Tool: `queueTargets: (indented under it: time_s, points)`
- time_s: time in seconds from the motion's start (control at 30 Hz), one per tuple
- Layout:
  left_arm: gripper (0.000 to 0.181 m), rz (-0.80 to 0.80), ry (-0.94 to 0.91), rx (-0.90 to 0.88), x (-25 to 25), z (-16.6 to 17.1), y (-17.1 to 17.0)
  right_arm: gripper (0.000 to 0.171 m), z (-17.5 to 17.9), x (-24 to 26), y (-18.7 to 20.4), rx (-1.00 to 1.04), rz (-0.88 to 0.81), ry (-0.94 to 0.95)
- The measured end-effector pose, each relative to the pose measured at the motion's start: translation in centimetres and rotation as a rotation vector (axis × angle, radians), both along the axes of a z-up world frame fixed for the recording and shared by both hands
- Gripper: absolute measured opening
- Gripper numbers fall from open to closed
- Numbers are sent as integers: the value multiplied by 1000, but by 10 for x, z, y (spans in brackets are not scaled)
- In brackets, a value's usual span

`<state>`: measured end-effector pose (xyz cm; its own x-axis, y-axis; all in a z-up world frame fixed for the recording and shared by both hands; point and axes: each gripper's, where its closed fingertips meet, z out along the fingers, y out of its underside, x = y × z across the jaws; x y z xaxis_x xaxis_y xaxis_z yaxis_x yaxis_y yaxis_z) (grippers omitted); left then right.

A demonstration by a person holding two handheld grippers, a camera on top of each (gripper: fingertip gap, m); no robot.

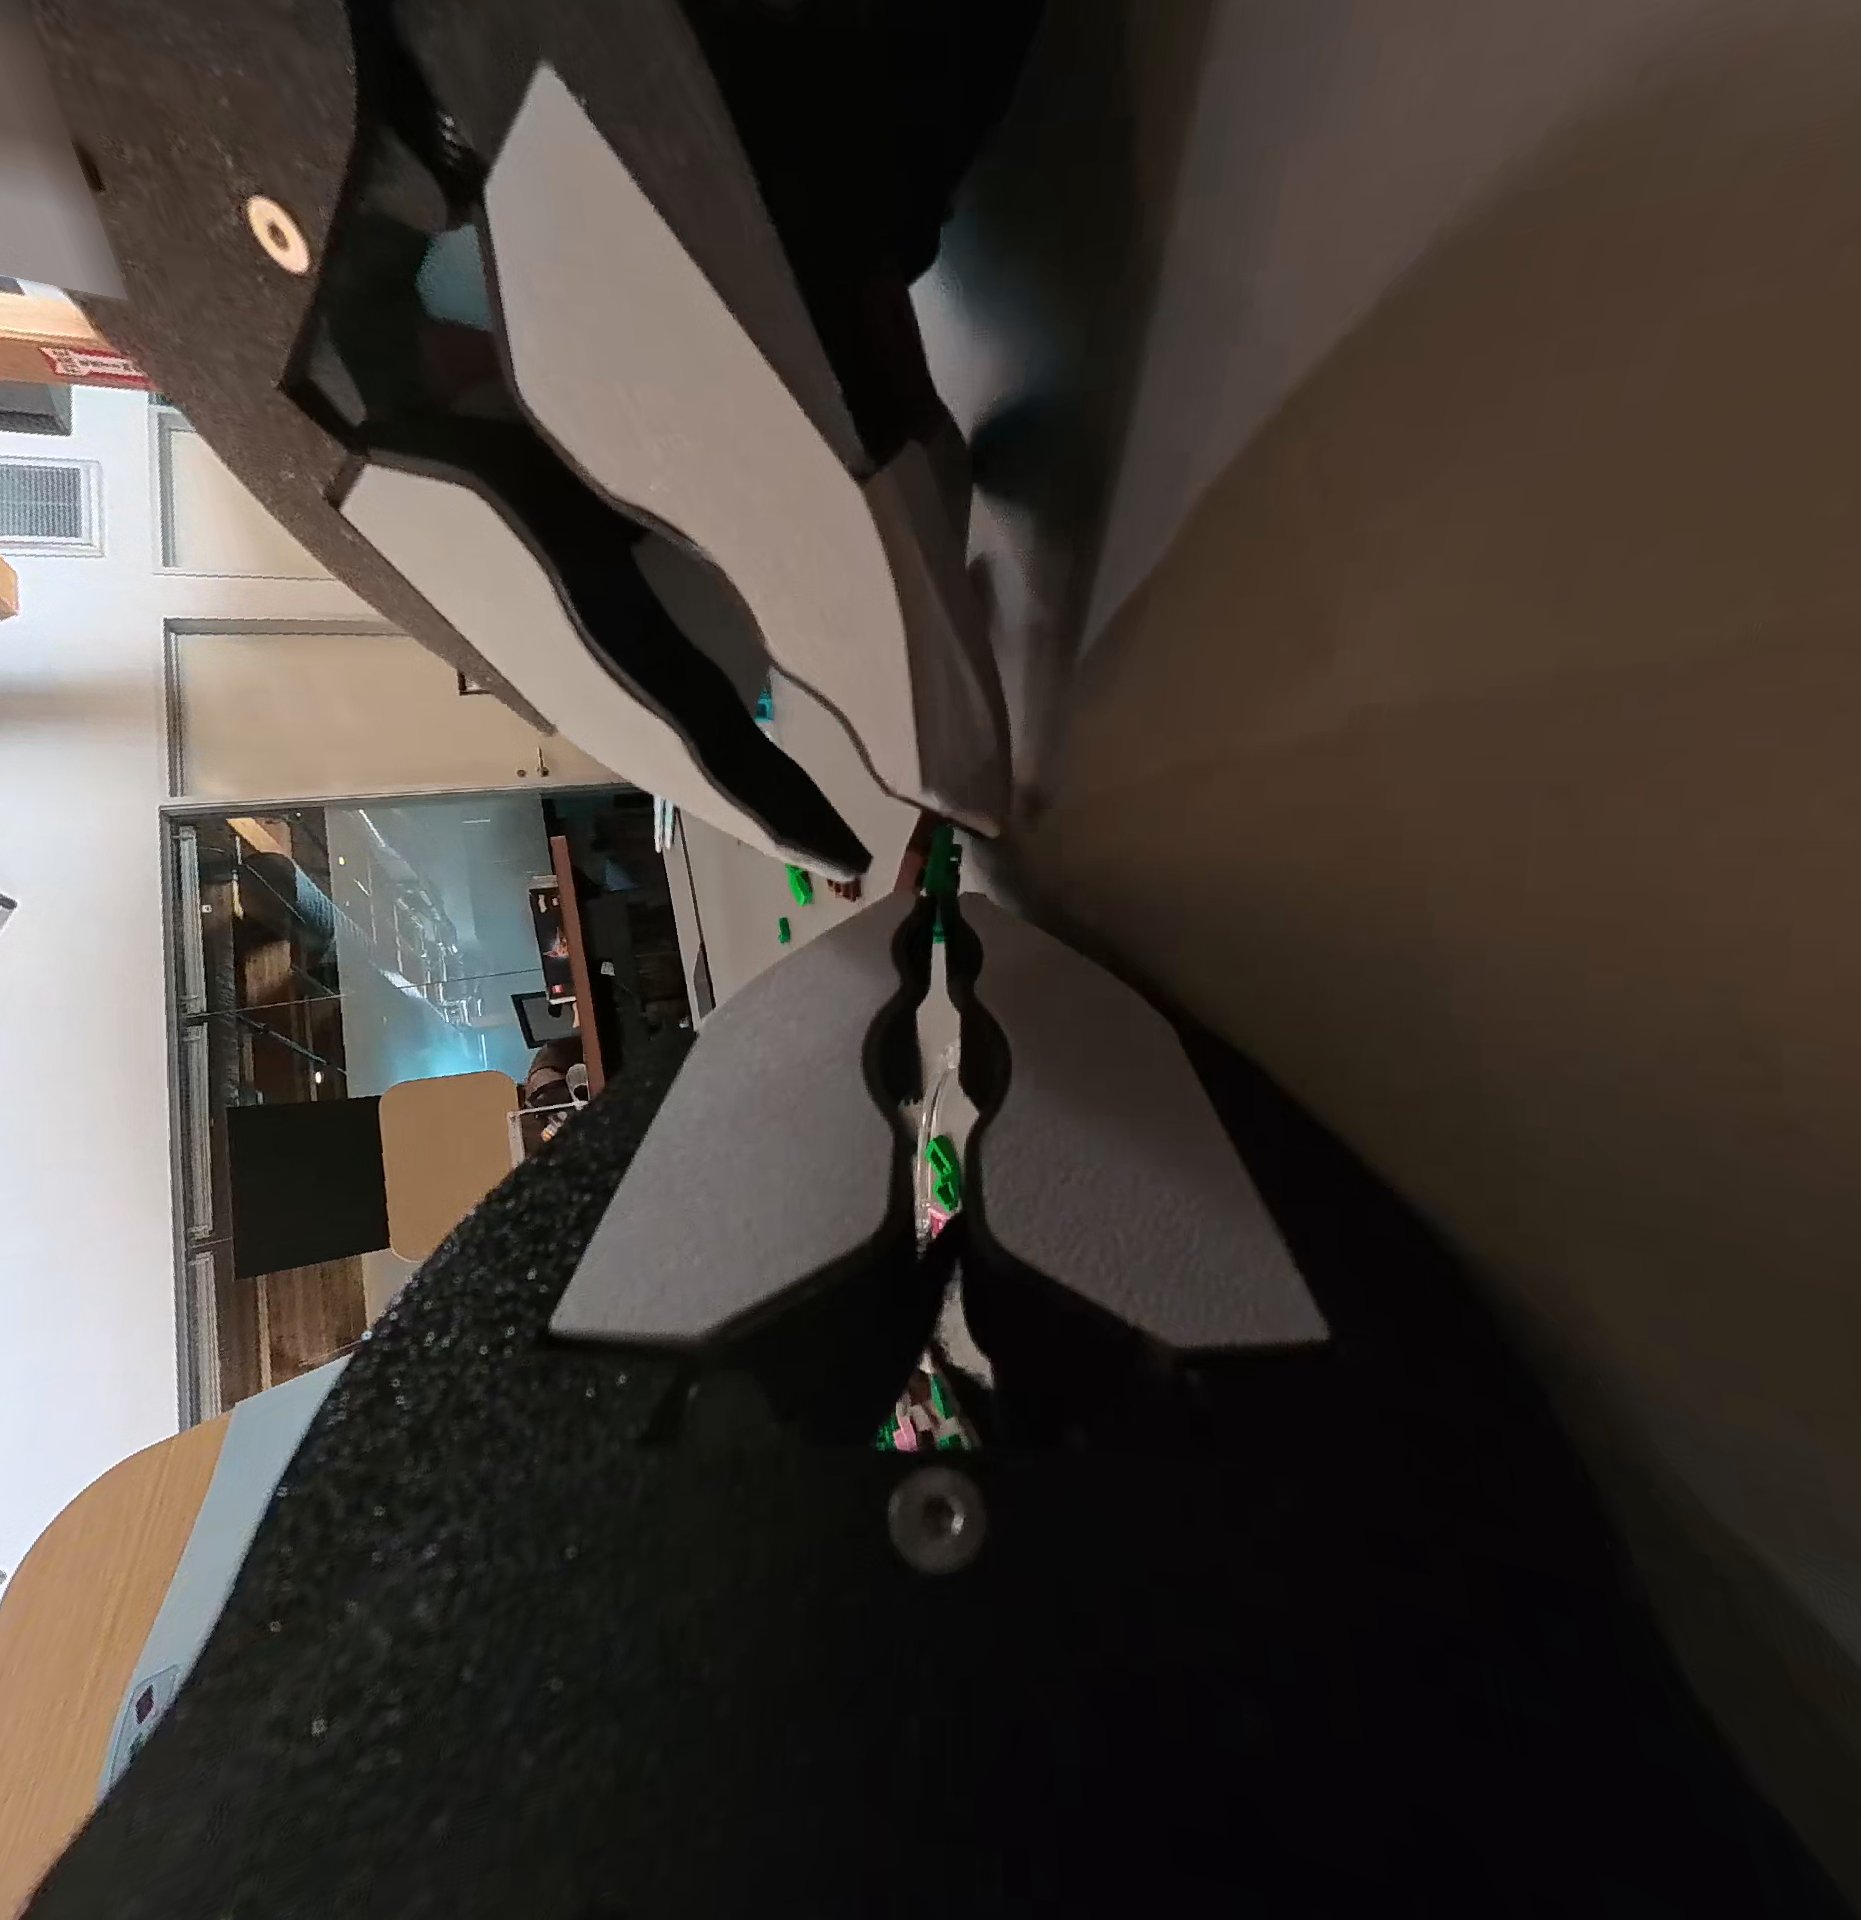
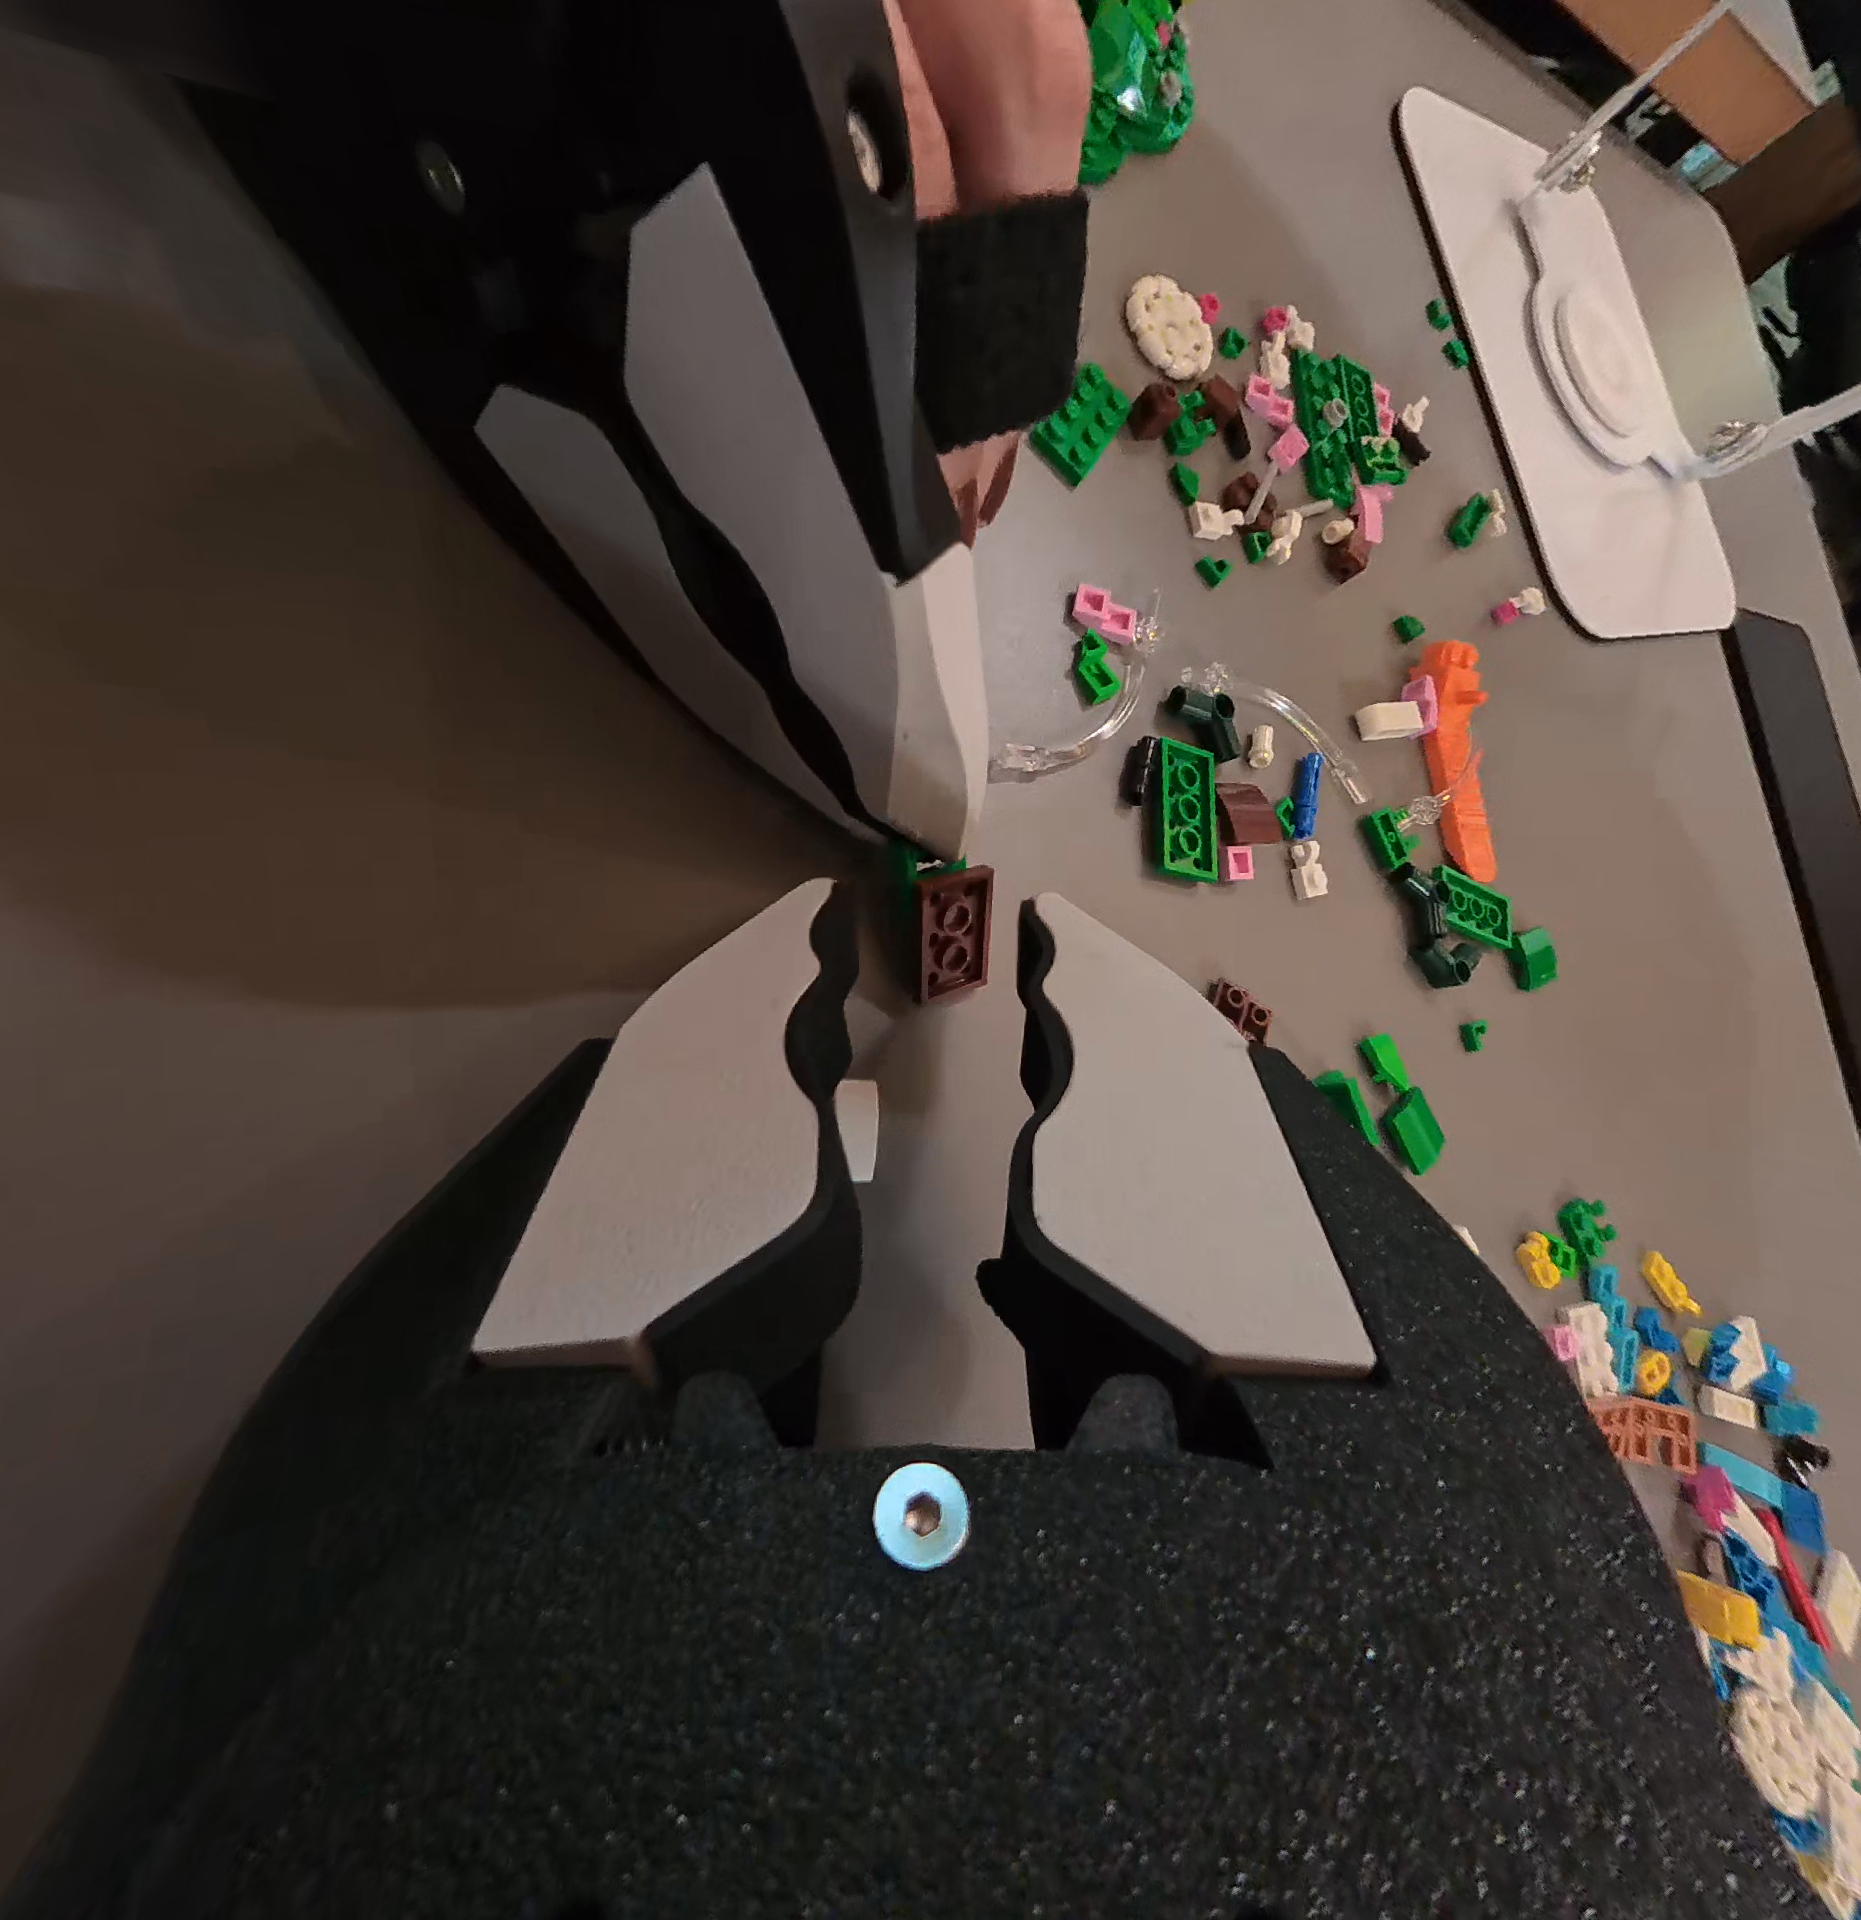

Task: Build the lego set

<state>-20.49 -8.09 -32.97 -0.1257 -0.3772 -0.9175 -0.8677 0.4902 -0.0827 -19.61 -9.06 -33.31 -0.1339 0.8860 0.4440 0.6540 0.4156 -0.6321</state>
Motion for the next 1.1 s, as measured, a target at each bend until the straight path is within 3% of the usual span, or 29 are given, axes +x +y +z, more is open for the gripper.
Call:
queueTargets:
  time_s: [0.2, 0.53, 0.67, 0.9, 1.1]
  points:
    - [2, -2, -12, -16, 4, -4, -5, 13, -4, -5, 0, 34, -12, -22]
    - [2, 79, -95, -130, 4, -6, -9, 10, -1, -6, 2, 72, 27, -14]
    - [2, 78, -223, -149, 4, 18, -12, 10, 26, -6, -2, 84, 147, 53]
    - [2, -65, -571, -214, 12, 76, -29, 8, 84, -1, -21, 96, 391, 242]
    - [1, -119, -635, -205, 19, 90, -39, 9, 95, 5, -30, 185, 484, 275]
